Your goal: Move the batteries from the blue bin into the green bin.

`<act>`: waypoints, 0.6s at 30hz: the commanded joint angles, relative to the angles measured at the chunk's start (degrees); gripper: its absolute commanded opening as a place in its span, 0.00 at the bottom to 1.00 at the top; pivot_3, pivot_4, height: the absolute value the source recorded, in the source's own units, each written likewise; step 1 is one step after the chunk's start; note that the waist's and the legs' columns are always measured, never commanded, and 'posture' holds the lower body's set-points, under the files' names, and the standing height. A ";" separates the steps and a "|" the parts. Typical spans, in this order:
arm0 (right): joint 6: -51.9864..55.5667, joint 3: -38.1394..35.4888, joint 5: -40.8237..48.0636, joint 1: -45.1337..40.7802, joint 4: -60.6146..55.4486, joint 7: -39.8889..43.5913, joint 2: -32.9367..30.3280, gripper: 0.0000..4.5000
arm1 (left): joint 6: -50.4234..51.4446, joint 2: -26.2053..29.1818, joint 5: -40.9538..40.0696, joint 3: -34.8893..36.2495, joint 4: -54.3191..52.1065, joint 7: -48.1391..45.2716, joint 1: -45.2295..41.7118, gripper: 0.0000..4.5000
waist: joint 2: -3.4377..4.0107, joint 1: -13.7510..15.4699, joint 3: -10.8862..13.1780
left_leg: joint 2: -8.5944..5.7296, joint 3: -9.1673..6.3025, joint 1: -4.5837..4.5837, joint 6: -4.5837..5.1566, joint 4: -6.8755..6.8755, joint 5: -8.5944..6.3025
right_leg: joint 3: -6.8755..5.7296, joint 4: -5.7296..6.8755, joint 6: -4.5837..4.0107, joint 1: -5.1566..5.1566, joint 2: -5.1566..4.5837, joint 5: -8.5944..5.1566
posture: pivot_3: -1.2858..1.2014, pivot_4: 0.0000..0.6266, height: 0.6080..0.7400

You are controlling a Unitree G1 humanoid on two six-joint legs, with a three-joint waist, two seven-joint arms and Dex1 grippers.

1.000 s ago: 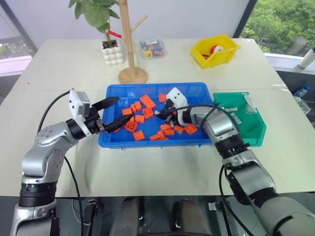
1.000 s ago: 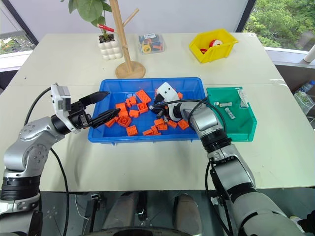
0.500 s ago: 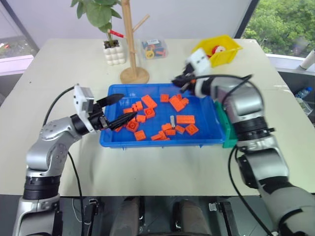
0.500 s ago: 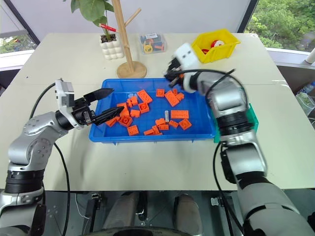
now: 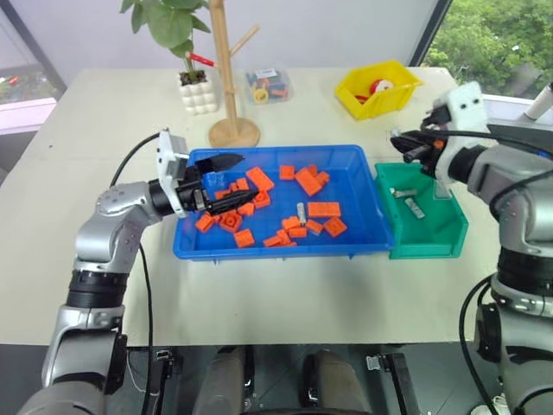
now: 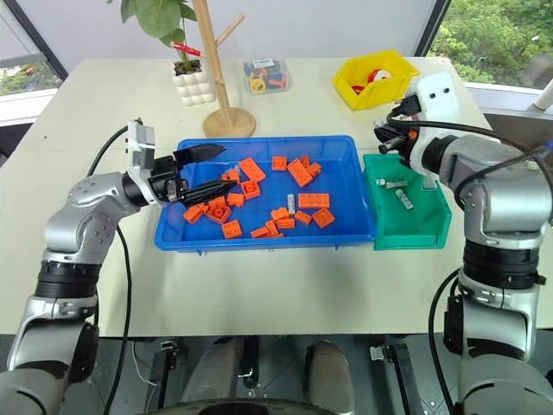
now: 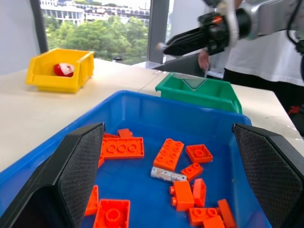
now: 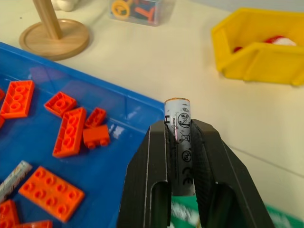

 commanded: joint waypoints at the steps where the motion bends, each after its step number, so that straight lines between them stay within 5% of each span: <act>1: 3.54 -3.89 1.56 2.58 -6.01 -1.65 -1.17 0.02 | -2.06 -0.53 1.24 -0.59 2.57 -2.38 -2.23 1.00 | 0.00 -0.01 0.00 | 0.00 0.01 0.00 0.00 0.00 0.00 | 0.00 -0.01 0.00 0.00 0.00 0.00 | 0.52 0.24 1.00; 12: 4.94 -7.58 3.26 12.53 -8.86 -3.23 -2.96 0.02 | -3.83 -2.27 2.91 -0.37 6.86 -4.23 -4.25 1.00 | 0.00 -0.01 0.00 | -0.01 -0.02 0.00 0.00 0.01 0.00 | 0.00 -0.02 0.00 0.02 0.01 0.00 | 0.52 0.24 1.00; 13: 4.53 -7.62 3.36 12.95 -8.44 -3.11 -3.13 0.25 | -3.82 -2.26 2.91 -0.22 6.70 -4.18 -4.07 1.00 | 0.00 -0.01 0.00 | -0.01 -0.01 0.00 0.01 0.01 0.00 | 0.00 -0.02 0.00 0.02 0.00 0.00 | 0.52 0.24 1.00; 18: 1.80 -6.32 2.84 13.99 -6.20 -2.71 -5.36 0.75 | -3.19 -1.52 2.56 0.77 4.81 -3.57 -2.65 1.00 | 0.00 -0.03 0.00 | -0.01 -0.02 0.00 0.01 0.02 0.00 | 0.01 -0.03 0.00 0.03 0.00 0.00 | 0.52 0.24 1.00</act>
